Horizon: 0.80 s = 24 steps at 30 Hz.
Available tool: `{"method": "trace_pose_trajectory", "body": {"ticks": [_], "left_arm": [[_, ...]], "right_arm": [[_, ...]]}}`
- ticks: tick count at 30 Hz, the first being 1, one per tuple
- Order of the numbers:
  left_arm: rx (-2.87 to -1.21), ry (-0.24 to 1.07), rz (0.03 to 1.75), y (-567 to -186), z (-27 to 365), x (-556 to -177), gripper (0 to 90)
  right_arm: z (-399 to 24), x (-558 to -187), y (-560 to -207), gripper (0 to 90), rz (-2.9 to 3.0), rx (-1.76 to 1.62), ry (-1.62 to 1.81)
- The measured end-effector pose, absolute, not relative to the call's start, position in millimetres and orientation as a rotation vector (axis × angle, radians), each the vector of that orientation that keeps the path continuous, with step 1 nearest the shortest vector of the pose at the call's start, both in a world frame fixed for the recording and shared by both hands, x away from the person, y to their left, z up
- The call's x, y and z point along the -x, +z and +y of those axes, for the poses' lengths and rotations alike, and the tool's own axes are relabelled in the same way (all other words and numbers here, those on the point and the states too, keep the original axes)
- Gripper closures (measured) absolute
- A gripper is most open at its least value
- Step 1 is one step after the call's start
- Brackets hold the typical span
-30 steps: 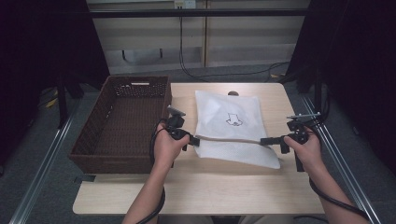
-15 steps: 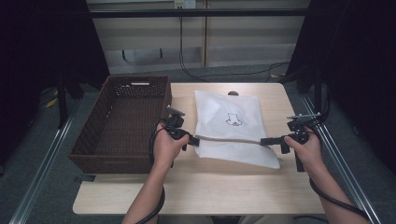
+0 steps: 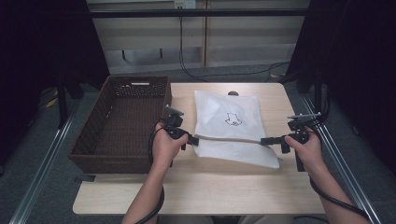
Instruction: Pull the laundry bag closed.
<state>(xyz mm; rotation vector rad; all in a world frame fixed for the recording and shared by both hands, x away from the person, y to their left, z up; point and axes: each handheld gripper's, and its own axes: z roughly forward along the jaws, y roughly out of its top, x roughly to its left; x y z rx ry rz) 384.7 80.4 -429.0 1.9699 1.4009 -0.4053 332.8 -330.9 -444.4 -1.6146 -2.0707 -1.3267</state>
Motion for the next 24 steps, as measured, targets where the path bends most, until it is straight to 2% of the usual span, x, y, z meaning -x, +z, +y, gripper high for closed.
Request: {"method": "trace_pose_trajectory", "body": {"ticks": [24], "left_arm": [[-1.966, -0.398, 1.416, -428.5, 84.7, -384.9, 85.5]], "right_arm": [[-334.5, -333.7, -445.7, 88.0, -2.064, 1.616, -1.33]]}}
